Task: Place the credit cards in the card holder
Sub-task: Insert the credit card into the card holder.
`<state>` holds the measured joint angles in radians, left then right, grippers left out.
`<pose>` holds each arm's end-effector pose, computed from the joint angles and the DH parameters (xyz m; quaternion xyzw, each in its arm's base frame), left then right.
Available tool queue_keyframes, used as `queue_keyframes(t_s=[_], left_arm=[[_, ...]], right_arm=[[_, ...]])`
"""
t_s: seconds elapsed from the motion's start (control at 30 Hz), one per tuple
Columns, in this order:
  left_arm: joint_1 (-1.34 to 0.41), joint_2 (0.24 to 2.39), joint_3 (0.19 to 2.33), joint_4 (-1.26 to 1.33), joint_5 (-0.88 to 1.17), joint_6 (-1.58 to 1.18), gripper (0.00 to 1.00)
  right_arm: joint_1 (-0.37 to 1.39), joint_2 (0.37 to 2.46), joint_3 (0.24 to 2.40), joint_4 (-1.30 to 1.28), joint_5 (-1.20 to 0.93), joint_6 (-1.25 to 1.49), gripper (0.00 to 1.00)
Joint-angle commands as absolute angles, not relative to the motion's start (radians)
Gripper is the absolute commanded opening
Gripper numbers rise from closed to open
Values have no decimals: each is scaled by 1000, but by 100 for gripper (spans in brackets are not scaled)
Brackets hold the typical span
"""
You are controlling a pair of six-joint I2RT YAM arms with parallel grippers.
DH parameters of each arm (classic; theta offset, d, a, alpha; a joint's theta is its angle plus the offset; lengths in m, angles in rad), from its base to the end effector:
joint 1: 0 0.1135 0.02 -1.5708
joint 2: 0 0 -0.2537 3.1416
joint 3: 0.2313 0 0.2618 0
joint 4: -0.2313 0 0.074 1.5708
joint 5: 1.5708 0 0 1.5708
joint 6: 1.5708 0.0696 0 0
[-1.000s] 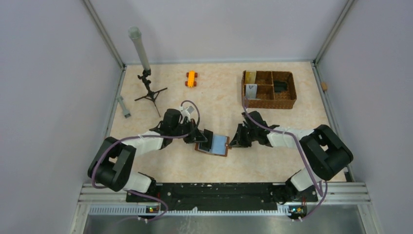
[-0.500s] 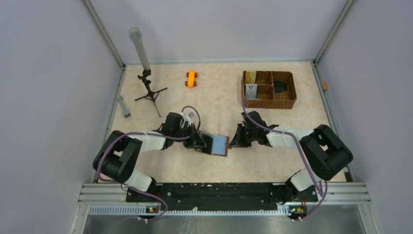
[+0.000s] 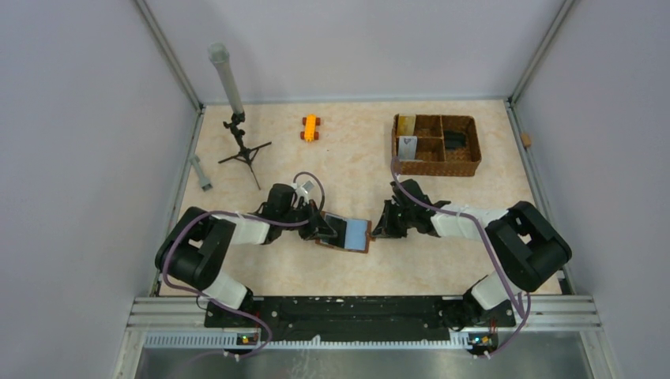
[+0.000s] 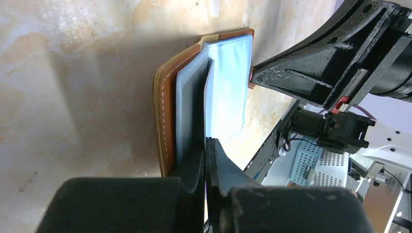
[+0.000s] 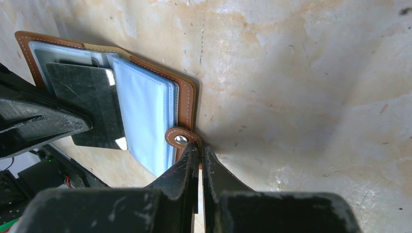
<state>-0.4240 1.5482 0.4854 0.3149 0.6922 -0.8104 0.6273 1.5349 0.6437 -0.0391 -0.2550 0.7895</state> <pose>0.2408 -0.1574 0.0869 -0.0324 0.8722 -0.4713 0.1269 0.2344 0.1916 0.0932 0.0364 0.9416 0.2948 0.1586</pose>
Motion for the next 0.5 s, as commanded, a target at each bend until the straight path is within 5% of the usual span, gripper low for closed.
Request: queue_keyframes(t_s=[0.0,0.47], left_arm=[[-419,1568,461,391,696,-825,0],[-419,1607,430,476,702,-867,0]], right_arm=[[648,1575,657,-91,-176,774,0],[663,1592,667,-91,-172,778,0]])
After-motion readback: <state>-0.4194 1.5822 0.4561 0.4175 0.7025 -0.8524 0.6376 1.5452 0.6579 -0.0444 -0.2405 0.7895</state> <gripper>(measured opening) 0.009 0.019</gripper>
